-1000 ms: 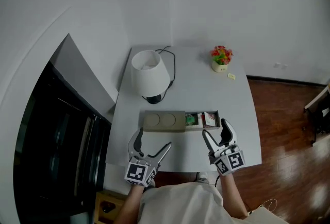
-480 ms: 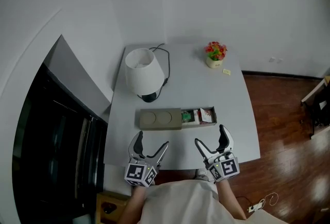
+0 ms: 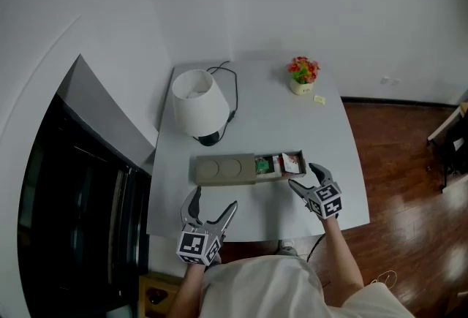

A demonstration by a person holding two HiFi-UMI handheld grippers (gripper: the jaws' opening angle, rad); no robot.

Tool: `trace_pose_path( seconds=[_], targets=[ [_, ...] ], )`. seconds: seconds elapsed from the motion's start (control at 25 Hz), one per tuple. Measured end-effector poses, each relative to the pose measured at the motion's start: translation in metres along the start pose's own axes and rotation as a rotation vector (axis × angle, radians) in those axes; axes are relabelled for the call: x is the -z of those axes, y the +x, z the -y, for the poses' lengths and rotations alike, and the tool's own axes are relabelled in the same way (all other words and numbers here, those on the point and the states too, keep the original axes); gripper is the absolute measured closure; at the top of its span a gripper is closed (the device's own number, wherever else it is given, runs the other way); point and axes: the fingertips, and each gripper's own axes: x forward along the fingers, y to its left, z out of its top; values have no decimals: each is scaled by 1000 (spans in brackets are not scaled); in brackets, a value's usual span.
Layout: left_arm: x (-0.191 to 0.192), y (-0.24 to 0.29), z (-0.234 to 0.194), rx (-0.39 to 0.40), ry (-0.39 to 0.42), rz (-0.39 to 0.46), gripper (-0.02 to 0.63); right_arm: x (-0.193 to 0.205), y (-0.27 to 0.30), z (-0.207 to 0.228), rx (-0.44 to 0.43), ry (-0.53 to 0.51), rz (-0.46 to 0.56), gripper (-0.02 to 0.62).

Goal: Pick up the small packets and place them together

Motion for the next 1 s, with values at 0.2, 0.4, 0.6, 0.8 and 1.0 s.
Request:
trace_pose_path(
  seconds=[0.2, 0.4, 0.6, 0.8, 1.0],
  targets=[
    [8, 0, 1, -16, -16, -33, 163, 37, 64, 5, -82, -14, -228, 306],
    [12, -3, 3, -29, -14, -53, 163, 74, 103, 15, -73, -60, -401, 367],
    [15, -7, -2, -46, -13, -66, 163, 97, 117, 24, -35, -80, -528, 443],
    [16, -8, -6, -59, -14, -76, 163, 85, 118, 26, -6, -134, -534, 582],
    [18, -7, -4, -48, -13, -77, 163, 57, 101, 33, 37, -136, -444, 592]
  ],
)
